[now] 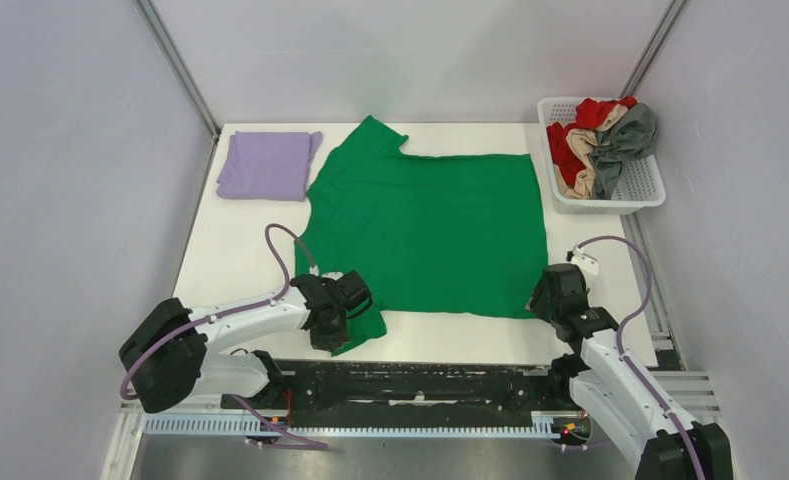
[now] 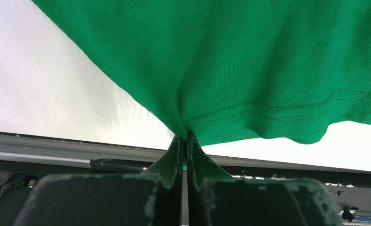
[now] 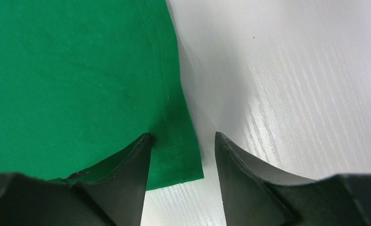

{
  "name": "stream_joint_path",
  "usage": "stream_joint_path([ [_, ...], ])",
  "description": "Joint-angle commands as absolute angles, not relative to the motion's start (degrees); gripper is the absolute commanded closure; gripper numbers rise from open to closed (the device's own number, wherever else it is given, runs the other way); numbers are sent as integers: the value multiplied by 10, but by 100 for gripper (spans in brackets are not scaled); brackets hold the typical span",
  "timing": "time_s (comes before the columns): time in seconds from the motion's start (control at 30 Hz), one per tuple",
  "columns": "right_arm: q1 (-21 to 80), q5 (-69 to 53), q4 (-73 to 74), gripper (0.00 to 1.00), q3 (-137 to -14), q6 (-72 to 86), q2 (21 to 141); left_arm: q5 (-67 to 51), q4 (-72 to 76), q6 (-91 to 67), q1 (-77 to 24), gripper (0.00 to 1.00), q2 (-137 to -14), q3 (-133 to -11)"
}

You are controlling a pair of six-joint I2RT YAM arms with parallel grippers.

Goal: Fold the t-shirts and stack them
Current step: Grab the side of the flattened tshirt closest away from the robot with both arms

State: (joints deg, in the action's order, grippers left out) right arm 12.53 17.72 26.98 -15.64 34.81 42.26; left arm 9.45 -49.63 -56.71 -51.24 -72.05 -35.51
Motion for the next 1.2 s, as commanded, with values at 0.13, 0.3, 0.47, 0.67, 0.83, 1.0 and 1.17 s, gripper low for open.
stream_joint_path([
  [0.13,127,106,339,50,-147,366,424,92,-508,-555,-515,98,-701,-349],
  [0.3,126,103,372,51,-160,369,424,87,-508,-555,-515,98,-695,-348],
  [0.47,127,105,408,51,-177,362,423,85,-508,-555,-515,98,-690,-349],
  [0.67,127,109,403,54,-164,362,420,82,-508,-555,-515,98,-687,-350],
  [0.83,127,94,374,66,-153,363,426,71,-515,-561,-515,98,-679,-347],
  [1.0,126,96,385,86,-151,362,409,55,-547,-593,-518,98,-639,-330],
  [1.17,127,95,421,100,-159,354,388,17,-570,-619,-532,98,-600,-308],
])
